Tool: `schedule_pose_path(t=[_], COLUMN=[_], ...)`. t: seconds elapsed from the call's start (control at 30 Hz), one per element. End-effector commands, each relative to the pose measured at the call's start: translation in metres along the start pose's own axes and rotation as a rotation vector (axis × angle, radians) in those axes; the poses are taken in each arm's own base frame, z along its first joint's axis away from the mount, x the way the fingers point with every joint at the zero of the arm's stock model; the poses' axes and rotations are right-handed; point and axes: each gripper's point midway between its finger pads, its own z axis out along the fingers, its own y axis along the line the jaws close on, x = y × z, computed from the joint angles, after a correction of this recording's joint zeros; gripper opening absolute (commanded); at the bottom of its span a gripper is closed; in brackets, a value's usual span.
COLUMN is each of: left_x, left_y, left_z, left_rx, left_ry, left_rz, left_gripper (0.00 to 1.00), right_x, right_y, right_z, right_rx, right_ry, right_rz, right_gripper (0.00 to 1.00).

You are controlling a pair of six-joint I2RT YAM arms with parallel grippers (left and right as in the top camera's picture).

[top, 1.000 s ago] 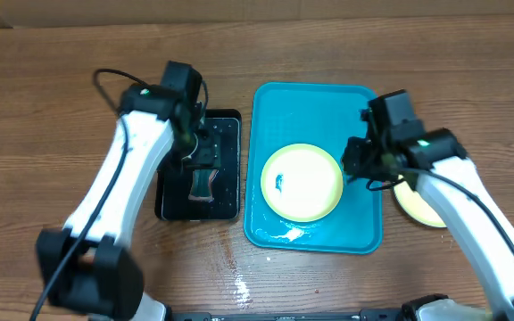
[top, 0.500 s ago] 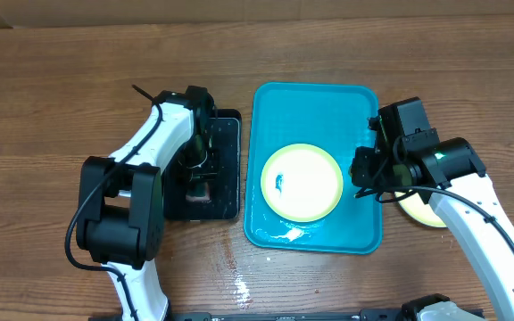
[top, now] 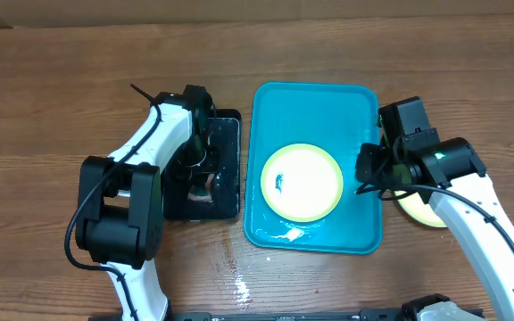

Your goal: Clean dirty plates on tray and stack at the side

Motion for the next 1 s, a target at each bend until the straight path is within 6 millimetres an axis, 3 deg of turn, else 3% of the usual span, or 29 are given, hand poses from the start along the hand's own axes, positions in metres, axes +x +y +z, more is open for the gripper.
schedule_pose_path(t=[0.0, 0.17, 0.33, 0.47, 0.73, 0.97], left_x=[0.003, 0.001, 0.002, 0.001, -0.009, -0.010], left_y=[-0.001, -0.003, 0.000, 0.005, 0.004, 0.004], left_z=[-0.014, -0.062, -0.083, -0.073, -0.023, -0.014], left_rx=[0.022, 0.053, 0.046, 0.011, -0.001, -0.006], left_ry=[-0.019, -0.154, -0.225, -0.207, -0.123, -0.099], left_rz=[0.022, 0.030, 0.032, 0.026, 0.020, 0.020], left_gripper=[0.04, 0.04, 0.04, 0.04, 0.04, 0.06], right_x=[-0.016, -0.017, -0.006, 0.003, 0.008, 0.008], right_y=[-0.028, -0.031, -0.018, -0.021, -0.024, -0.024], right_z=[-0.005, -0.003, 0.006, 0.017, 0.027, 0.027], right_rx=[0.105, 0.034, -0.049, -0.041, -0.026, -0.026], right_ry=[-0.077, -0.025, 0.061, 0.105, 0.144, 0.144], right_rz=[0.191, 0.192, 0.056, 0.063, 0.069, 0.069], right_gripper=[0.35, 0.36, 0.40, 0.40, 0.39, 0.39])
